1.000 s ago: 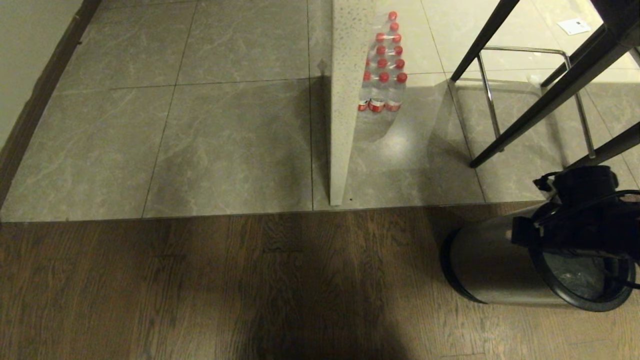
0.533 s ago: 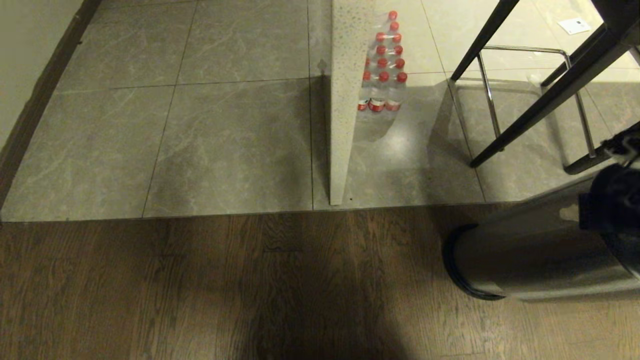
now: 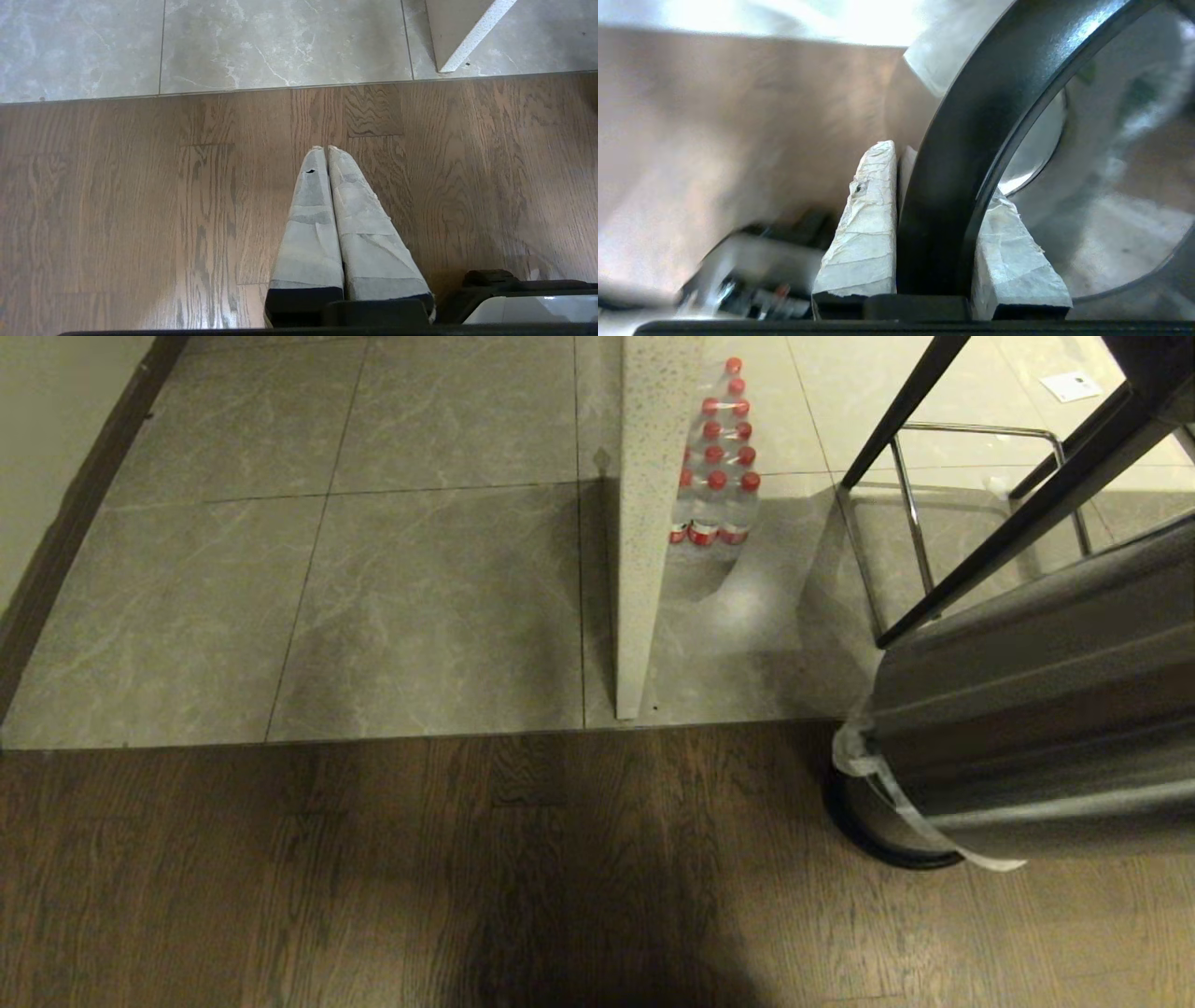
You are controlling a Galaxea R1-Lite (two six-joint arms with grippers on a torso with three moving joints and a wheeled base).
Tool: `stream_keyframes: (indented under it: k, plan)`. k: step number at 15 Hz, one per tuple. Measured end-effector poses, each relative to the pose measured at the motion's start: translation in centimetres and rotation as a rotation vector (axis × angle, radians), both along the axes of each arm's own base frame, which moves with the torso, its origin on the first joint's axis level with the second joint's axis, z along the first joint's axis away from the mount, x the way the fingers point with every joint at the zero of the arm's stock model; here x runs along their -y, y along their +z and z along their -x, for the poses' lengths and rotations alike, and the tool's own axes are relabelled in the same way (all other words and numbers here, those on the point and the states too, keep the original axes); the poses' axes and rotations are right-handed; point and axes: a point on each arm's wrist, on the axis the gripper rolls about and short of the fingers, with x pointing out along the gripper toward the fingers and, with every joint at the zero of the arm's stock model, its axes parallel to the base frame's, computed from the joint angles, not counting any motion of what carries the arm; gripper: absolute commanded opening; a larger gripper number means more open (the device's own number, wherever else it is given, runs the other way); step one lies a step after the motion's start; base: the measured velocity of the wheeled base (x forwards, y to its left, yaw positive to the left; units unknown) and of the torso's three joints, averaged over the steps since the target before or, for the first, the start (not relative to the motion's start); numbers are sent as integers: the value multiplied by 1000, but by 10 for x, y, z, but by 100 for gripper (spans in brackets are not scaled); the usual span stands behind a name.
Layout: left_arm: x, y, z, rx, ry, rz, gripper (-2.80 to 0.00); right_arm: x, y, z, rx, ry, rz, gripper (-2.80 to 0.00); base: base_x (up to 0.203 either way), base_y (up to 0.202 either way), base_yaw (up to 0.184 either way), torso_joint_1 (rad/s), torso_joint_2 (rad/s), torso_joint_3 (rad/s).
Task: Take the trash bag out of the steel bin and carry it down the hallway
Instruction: Place the outer trash can on the ground
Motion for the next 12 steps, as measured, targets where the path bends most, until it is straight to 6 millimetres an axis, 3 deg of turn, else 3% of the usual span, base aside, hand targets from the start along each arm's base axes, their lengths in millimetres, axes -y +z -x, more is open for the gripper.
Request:
stream_keyframes:
  k: [3, 6, 9, 12]
  plan:
    - [0, 0, 0, 0, 0, 0, -280, 1, 11, 31, 72, 79, 63, -280, 0, 0, 0, 0, 0, 0]
    - [0, 0, 0, 1, -1, 1, -280, 4, 15, 49, 90, 83, 69, -280, 0, 0, 0, 0, 0, 0]
    - [0, 0, 0, 0, 0, 0, -280, 3, 16, 50, 76, 85, -37, -280, 0, 0, 0, 0, 0, 0]
    - [0, 0, 0, 0, 1, 1, -280, -3, 11, 30, 5, 129, -143, -280, 0, 0, 0, 0, 0, 0]
